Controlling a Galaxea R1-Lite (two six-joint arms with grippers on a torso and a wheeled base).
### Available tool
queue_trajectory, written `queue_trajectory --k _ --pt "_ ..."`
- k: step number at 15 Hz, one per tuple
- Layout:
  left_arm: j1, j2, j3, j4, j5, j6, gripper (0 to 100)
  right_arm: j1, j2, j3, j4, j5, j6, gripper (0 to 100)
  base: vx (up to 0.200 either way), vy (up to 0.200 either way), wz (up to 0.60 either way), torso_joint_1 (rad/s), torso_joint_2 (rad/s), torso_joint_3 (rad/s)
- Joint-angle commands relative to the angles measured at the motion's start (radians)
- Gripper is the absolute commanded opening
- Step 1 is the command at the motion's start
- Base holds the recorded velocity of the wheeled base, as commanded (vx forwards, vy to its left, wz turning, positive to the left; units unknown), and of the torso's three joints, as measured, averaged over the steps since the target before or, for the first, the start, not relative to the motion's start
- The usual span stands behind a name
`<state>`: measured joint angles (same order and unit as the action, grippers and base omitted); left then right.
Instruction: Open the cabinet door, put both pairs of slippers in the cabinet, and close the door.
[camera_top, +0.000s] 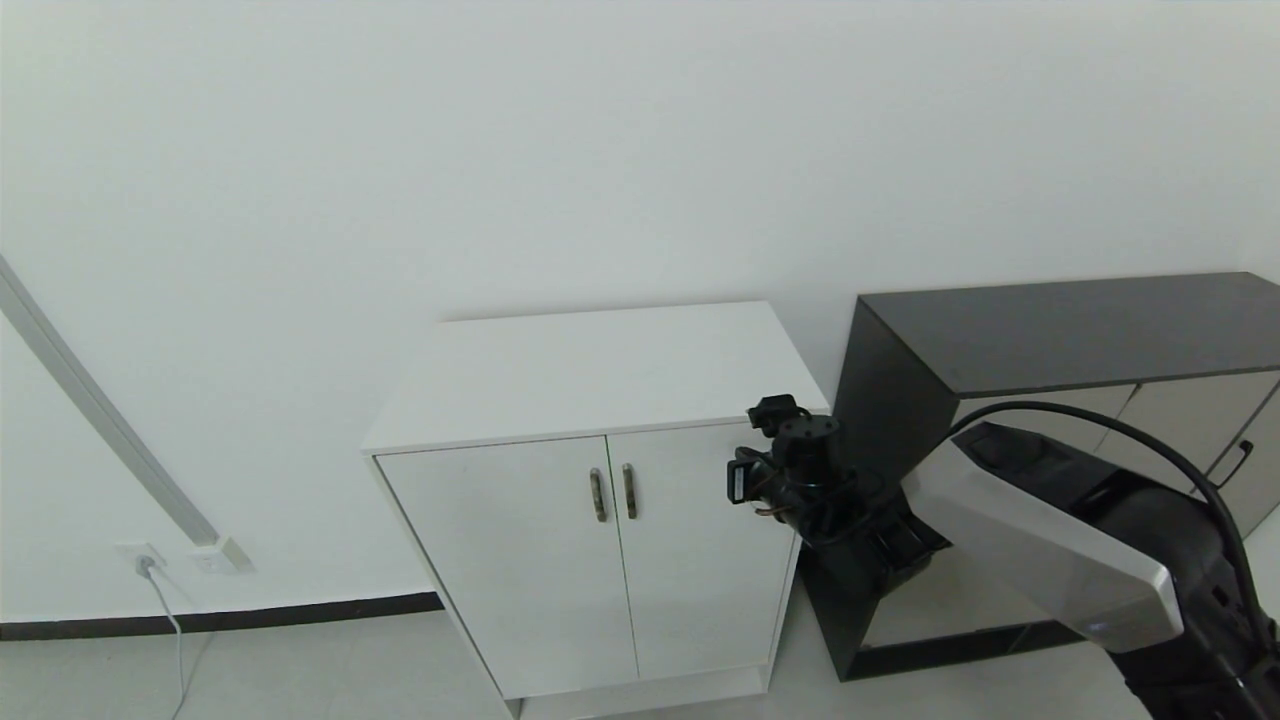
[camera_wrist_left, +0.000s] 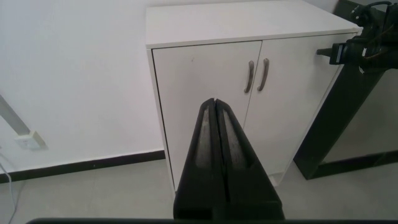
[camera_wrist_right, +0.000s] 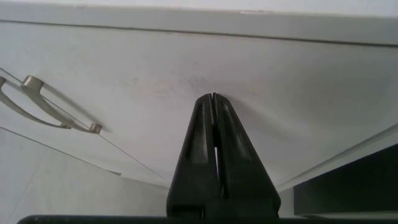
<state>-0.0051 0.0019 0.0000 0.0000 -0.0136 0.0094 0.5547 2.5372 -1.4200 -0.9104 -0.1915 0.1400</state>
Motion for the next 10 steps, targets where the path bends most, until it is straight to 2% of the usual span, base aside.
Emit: queue_trajectory --k 1,8,10 --pt "0.001 0.0 0.0 0.0 0.0 0.0 0 0.001 0.009 -0.008 0.001 0.0 0.0 0 0.0 0.0 0.0 0.0 0.0 0.0" --pt "0.001 0.0 0.0 0.0 0.0 0.0 0 -0.007 0.014 -0.016 -0.004 0.0 0.001 0 0.0 0.0 0.0 0.0 0.0 0.0" --pt "0.001 0.0 0.0 0.0 0.0 0.0 0 0.004 -0.025 0.042 -0.022 -0.002 0.001 0 0.0 0.0 0.0 0.0 0.0 0.0"
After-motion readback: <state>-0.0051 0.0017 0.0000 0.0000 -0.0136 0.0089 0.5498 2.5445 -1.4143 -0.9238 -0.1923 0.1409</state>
